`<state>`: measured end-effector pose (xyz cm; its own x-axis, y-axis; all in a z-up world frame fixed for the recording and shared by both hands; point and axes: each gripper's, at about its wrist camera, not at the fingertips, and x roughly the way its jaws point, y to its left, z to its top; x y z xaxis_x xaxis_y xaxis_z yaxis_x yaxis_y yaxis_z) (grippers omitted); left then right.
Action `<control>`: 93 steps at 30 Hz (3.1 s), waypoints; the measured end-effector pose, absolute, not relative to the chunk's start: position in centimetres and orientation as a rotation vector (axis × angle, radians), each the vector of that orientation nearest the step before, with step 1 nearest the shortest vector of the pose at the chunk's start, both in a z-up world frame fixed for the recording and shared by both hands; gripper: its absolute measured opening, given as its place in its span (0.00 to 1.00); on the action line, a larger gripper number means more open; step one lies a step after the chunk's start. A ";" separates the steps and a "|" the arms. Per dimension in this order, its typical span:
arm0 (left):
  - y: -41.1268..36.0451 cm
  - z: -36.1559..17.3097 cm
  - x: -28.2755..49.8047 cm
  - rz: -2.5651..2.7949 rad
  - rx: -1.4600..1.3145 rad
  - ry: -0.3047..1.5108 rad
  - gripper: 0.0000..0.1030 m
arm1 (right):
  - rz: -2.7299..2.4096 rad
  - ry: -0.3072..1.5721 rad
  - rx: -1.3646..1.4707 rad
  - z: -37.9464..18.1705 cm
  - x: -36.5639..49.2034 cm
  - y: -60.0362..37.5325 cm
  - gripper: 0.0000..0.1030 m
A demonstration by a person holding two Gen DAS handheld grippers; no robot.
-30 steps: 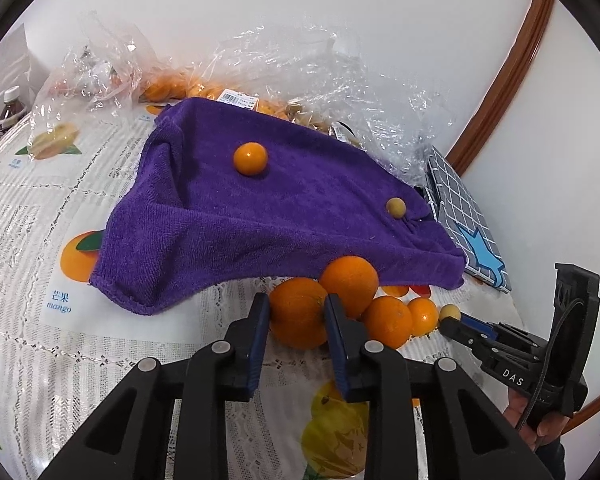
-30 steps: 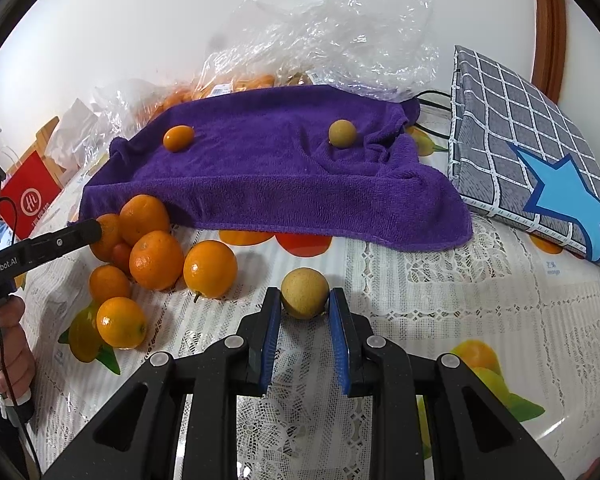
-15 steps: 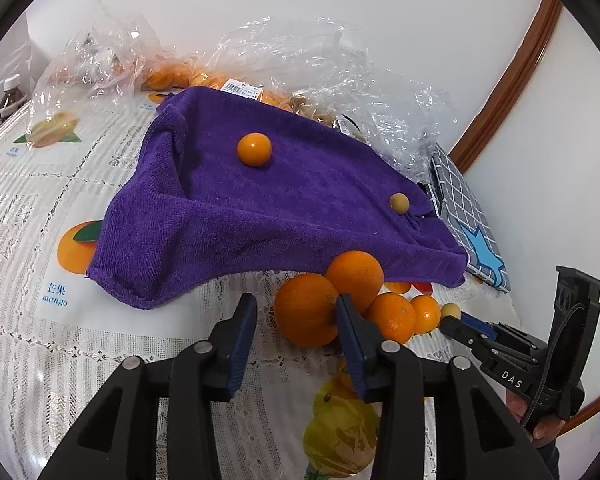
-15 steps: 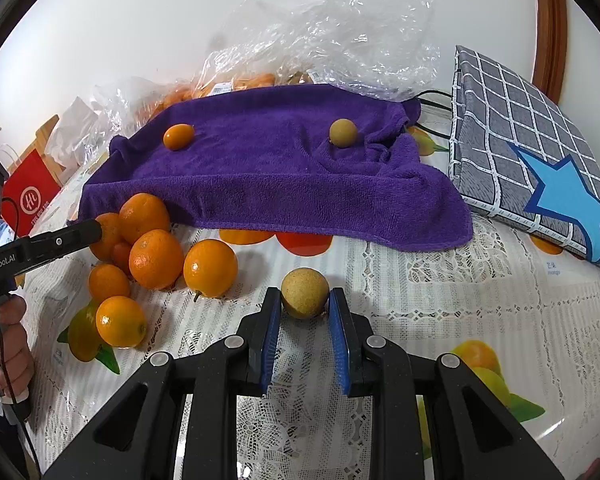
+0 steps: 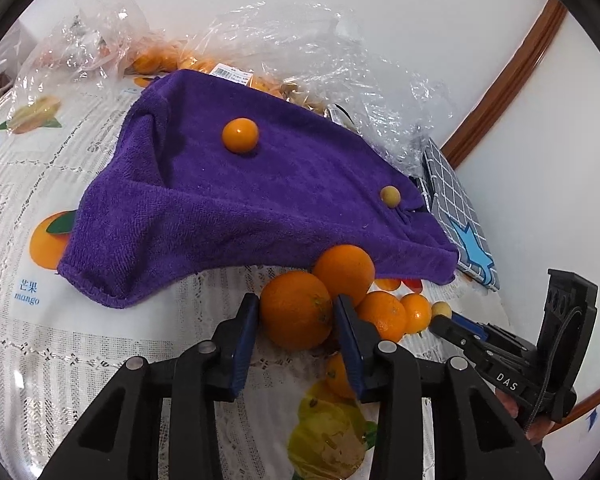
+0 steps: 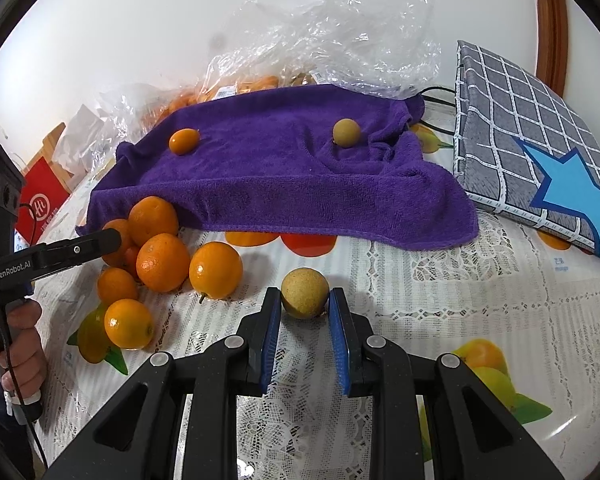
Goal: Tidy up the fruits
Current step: 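Hold the fruits in both tools and lift them off the sheet, then carry both held fruits over the purple towel, then lower right tool's fruit onto the towel and open while left tool releases its orange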
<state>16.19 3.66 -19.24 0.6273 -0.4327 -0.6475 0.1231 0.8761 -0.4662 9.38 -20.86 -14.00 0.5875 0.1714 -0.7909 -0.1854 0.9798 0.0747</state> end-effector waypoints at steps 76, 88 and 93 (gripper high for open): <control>5.7 -15.1 26.8 -0.151 -0.353 0.756 0.35 | 0.220 0.858 -0.041 -11.5 23.1 -18.6 0.24; 5.4 -16.2 26.8 -0.193 -0.350 0.796 0.35 | 0.225 0.884 -0.077 -13.6 23.3 -17.5 0.24; 5.4 -16.3 26.7 -0.185 -0.348 0.802 0.35 | 0.225 0.896 -0.081 -14.0 23.7 -17.3 0.24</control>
